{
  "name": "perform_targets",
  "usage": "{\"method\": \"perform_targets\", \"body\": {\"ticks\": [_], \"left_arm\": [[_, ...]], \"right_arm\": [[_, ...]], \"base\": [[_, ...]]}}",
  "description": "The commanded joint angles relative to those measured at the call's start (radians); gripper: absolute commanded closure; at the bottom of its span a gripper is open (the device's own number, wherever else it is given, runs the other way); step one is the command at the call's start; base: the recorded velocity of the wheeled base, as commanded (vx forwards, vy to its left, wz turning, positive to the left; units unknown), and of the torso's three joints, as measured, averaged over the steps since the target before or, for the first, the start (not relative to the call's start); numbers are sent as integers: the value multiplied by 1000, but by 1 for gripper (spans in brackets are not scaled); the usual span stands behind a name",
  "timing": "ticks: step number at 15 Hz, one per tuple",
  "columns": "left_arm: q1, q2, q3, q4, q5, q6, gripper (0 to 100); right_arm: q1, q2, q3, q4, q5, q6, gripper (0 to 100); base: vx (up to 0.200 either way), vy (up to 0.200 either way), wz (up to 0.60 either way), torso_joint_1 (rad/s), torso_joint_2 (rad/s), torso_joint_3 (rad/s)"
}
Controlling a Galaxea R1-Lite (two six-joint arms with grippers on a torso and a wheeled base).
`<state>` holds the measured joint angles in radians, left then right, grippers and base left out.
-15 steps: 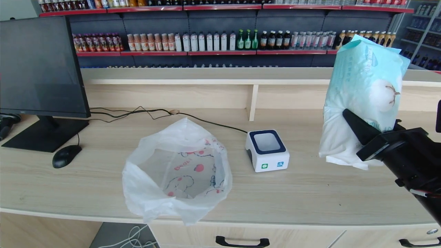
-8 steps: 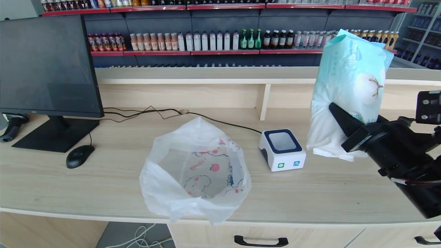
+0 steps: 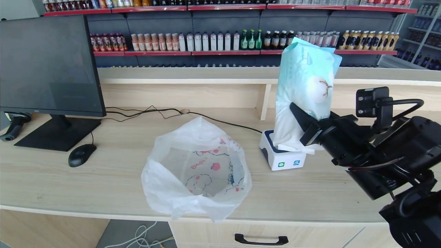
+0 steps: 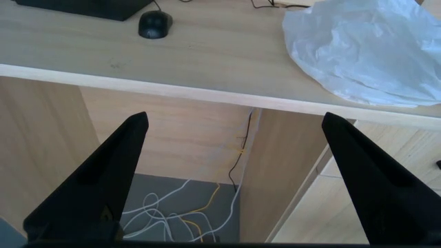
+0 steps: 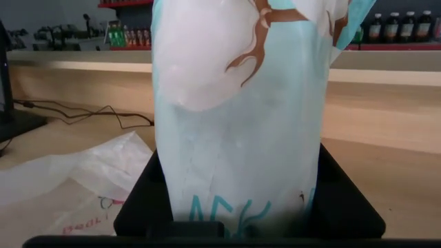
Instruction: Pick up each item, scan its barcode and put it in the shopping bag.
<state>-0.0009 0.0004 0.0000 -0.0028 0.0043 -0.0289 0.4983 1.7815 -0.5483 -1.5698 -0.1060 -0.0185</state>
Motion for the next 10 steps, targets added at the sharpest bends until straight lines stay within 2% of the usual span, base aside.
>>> {"method": "perform_targets", "body": {"ticks": [1, 8, 10], "left_arm": [[-1, 0, 0, 0, 0, 0, 0], [-1, 0, 0, 0, 0, 0, 0], [-1, 0, 0, 0, 0, 0, 0]], "right_arm": [[39, 68, -27, -1, 0, 0, 100], [43, 196, -107, -1, -4, 3, 100], [2, 208, -134, -1, -4, 12, 100]], "base": [[0, 0, 0, 0, 0, 0], [0, 0, 0, 0, 0, 0], [0, 0, 0, 0, 0, 0]]}}
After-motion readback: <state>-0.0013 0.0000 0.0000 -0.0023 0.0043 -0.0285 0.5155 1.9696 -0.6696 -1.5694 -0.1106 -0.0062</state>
